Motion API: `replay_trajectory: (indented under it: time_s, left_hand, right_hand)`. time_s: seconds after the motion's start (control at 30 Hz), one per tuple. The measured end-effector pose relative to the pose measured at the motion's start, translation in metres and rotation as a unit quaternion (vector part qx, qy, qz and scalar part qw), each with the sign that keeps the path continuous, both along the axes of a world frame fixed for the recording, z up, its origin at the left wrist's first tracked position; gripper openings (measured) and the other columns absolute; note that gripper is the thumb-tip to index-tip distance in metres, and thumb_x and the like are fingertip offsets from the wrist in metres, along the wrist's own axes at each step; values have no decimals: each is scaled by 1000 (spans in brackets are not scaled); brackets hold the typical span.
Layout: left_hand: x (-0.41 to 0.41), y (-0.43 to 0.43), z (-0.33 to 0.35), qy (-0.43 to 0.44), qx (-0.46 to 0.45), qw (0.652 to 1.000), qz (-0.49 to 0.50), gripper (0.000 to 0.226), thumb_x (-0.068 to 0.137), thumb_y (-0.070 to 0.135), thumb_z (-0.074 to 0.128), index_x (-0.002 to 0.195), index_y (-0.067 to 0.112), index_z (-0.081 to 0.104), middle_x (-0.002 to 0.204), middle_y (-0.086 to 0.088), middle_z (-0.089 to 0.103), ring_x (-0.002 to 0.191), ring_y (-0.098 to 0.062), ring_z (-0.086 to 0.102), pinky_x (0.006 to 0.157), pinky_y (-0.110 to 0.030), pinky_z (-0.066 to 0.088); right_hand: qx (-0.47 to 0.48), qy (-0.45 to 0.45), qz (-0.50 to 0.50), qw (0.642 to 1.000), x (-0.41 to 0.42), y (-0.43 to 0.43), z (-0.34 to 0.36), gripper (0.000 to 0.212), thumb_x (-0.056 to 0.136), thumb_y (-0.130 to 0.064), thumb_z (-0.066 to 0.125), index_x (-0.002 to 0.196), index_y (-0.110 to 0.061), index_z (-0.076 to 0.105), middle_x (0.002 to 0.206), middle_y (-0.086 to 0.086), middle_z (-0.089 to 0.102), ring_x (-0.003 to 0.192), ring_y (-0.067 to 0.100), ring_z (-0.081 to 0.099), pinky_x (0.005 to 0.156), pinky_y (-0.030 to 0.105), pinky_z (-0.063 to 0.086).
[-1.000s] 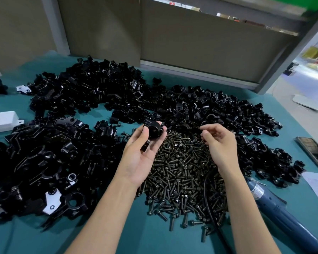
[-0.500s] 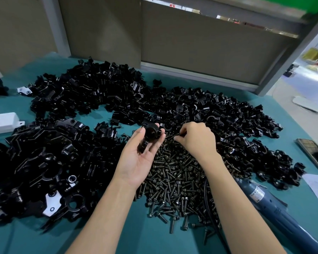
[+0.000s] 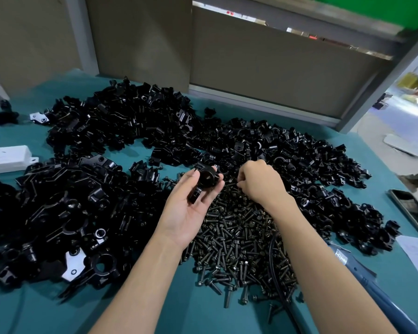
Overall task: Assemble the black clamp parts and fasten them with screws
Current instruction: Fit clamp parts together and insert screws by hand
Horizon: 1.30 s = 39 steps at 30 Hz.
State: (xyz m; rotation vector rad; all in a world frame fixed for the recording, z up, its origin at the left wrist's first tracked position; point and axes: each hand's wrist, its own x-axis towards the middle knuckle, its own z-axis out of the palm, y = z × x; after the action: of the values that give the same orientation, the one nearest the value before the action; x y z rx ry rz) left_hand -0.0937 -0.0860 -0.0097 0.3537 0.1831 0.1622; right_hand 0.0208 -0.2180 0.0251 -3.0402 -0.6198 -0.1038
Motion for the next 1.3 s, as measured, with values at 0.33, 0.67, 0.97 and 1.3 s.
replay_trajectory:
  time_s: [0.33, 0.67, 0.97, 1.3]
  left_hand:
    - [0, -2, 2, 8, 9, 1000, 1, 67, 85, 14, 64, 143, -10, 40, 119, -22, 70, 109, -34, 70, 85, -40, 60]
    - [0, -4, 2, 16, 17, 1000, -9, 64, 85, 14, 65, 142, -6, 45, 125, -23, 67, 116, -32, 67, 88, -40, 60]
    - [1, -5, 0, 2, 8, 1000, -14, 48, 83, 13, 66, 127, 1, 54, 121, -22, 69, 115, -33, 67, 88, -36, 59]
    - [0, -3, 2, -3, 14, 1000, -22, 36, 85, 16, 64, 118, 1, 61, 118, -18, 71, 114, -29, 68, 83, -31, 60]
  right_hand:
    - [475, 196, 33, 857, -20, -29, 9, 29, 96, -2, 58, 98, -26, 75, 70, -11, 64, 65, 5, 57, 69, 21, 50]
    - [582, 256, 54, 770, -45, -5, -2, 29, 102, 1, 43, 102, -14, 68, 72, -5, 62, 67, 8, 56, 68, 25, 50]
    - [647, 109, 80, 750, -50, -6, 2, 20, 87, -1, 71, 91, -21, 73, 82, -9, 72, 80, 7, 66, 78, 23, 54]
    - [513, -3, 132, 848, -58, 1, -2, 22, 84, 1, 74, 92, -19, 72, 85, -19, 69, 80, -5, 65, 74, 9, 46]
